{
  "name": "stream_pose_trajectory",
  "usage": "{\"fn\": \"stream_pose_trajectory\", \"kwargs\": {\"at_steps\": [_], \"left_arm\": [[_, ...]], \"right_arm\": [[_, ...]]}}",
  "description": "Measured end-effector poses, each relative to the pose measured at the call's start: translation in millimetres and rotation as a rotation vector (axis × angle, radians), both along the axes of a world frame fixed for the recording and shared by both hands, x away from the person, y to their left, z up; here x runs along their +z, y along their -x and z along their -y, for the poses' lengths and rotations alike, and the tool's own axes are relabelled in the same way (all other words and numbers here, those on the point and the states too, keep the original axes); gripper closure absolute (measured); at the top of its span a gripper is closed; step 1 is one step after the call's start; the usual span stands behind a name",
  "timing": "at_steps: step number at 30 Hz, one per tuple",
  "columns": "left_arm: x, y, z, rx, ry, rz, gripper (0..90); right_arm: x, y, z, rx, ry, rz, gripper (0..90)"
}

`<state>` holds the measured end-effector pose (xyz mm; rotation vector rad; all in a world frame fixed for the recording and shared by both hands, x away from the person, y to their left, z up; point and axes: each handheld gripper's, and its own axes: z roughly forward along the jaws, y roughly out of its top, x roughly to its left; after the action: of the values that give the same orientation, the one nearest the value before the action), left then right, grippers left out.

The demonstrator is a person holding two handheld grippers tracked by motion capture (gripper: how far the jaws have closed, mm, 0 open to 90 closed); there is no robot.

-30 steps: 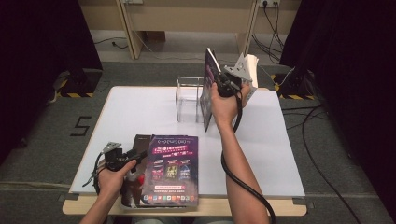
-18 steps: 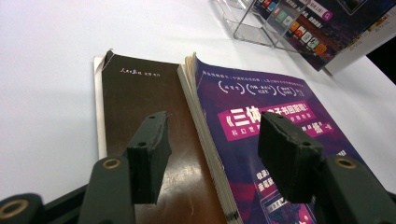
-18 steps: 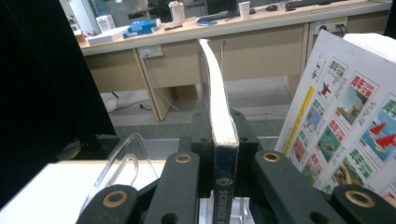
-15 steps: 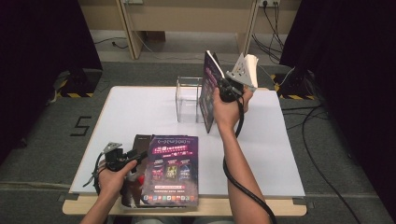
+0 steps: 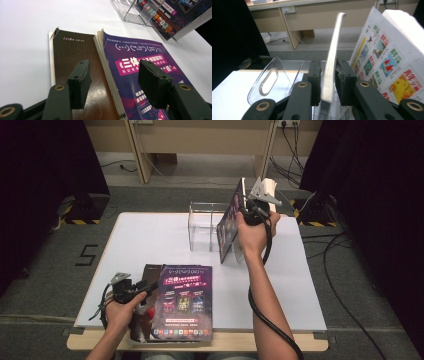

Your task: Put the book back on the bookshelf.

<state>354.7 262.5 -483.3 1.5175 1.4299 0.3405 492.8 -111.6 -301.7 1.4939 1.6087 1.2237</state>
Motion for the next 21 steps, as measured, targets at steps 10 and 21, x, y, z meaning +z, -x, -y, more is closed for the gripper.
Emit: {"fn": "stream_pose_trajectory", "kwargs": {"at_steps": [10, 21], "left_arm": [[0.9, -0.6, -1.1, 0.004, -0.004, 0.002, 42.8], [-0.2, -1.2, -1.4, 0.004, -0.004, -0.003, 42.7]], "right_arm": [[2.2, -8.5, 3.3, 0.006, -0.022, -0.046, 73.6], [-1.4, -16.6, -0.6, -0.031, -0.085, -0.068, 84.1]]}}
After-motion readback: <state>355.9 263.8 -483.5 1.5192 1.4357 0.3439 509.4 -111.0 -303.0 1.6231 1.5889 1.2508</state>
